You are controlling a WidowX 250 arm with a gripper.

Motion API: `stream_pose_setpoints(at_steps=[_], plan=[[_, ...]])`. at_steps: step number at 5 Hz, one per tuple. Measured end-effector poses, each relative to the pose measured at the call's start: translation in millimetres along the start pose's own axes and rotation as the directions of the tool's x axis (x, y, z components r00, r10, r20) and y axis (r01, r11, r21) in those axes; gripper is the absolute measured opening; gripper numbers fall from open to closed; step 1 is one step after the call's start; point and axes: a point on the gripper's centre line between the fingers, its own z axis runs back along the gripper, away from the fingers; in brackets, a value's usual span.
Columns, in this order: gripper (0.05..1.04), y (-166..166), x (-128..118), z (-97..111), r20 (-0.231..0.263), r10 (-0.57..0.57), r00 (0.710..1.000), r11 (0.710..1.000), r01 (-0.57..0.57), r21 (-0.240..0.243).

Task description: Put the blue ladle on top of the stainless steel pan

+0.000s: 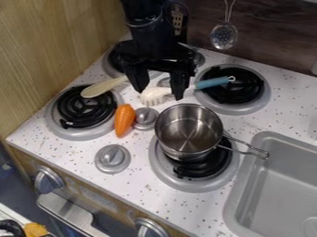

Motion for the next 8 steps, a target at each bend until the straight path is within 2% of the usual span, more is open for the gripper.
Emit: stream_pose_setpoints(at_steps=[1, 2, 3, 4, 5, 6, 8], plan=[[1.0, 0.6, -2.1, -5.3, -0.021, -0.007, 1.0, 1.0, 0.007, 0.0], [1.0, 3.2, 15.7, -10.2, -0.03, -0.2, 0.979, 0.98, 0.2, 0.002], [1.0, 7.3, 40.8, -9.1, -0.032, -0.332, 0.943, 0.943, 0.332, -0.008], [1.0, 10.7, 59.9, -18.0, -0.009, -0.455, 0.89, 0.89, 0.455, -0.027], [1.0, 19.0, 73.9, -34.2, 0.06, -0.576, 0.815, 0.817, 0.577, 0.005], [1.0, 24.0, 79.4, -53.2, 0.043, -0.653, 0.756, 0.757, 0.654, 0.005], [1.0, 27.3, 96.7, -74.0, 0.009, -0.751, 0.66, 0.66, 0.751, -0.017]])
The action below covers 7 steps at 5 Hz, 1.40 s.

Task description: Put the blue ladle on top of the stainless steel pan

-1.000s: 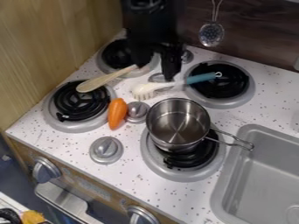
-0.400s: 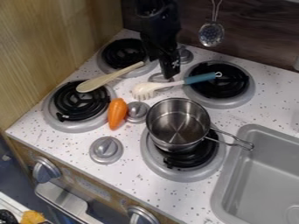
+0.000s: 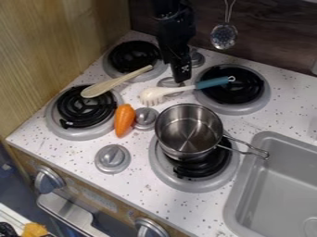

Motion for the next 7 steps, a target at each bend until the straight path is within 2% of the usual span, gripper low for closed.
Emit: stream_pose_setpoints(at_steps=[1, 2, 4, 5, 6, 7], plan=[[1.0, 5.9, 4.9, -9.1, 0.002, -0.053, 0.999, 0.999, 0.053, -0.012], [1.0, 4.7, 8.6, -27.3, 0.027, -0.105, 0.994, 0.993, 0.106, -0.05], [1.0, 5.7, 12.6, -40.2, 0.05, -0.149, 0.988, 0.988, 0.15, -0.035], [1.0, -3.6, 13.4, -51.5, 0.044, -0.162, 0.986, 0.984, 0.165, -0.073], [1.0, -3.1, 18.4, -58.0, 0.061, -0.167, 0.984, 0.98, 0.173, -0.1], [0.967, -0.5, 15.3, -62.0, 0.064, -0.172, 0.983, 0.978, 0.178, -0.112]])
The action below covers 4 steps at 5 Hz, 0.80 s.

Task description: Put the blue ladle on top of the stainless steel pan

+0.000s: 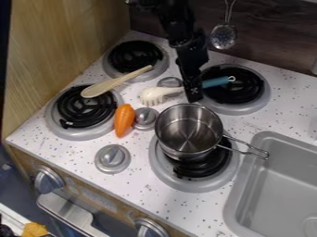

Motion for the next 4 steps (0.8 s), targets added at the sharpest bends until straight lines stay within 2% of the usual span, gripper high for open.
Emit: stream_pose_setpoints(at_steps=[1, 3, 4], plan=[[0.843, 3.3, -1.5, -1.3, 0.001, -0.006, 1.0, 1.0, 0.006, -0.005], [0.288, 5.9, -5.6, -4.9, 0.03, 0.023, 0.999, 0.999, -0.024, 0.042], [0.207, 6.2, -3.7, -2.6, 0.023, 0.027, 0.999, 0.999, -0.028, 0.024]])
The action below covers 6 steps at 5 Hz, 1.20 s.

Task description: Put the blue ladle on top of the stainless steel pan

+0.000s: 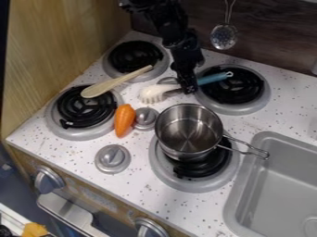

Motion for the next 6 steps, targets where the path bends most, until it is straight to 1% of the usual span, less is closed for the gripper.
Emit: stream_pose_setpoints(at_steps=[1, 2, 3, 4, 5, 6], plan=[[0.207, -3.5, -0.8, 1.1, -0.04, 0.012, 0.999, 1.0, -0.013, -0.017], [0.207, -14.3, 4.7, 12.9, -0.084, 0.065, 0.994, 0.998, -0.065, 0.004], [0.207, -22.8, 16.8, 44.6, -0.105, 0.193, 0.976, 0.98, -0.187, 0.067], [0.207, -32.1, 19.0, 63.8, -0.114, 0.292, 0.95, 0.952, -0.277, 0.128], [0.207, -40.3, 24.8, 74.5, -0.089, 0.423, 0.902, 0.9, -0.406, 0.158], [0.207, -55.3, 16.7, 74.9, -0.093, 0.502, 0.86, 0.862, -0.488, 0.136]])
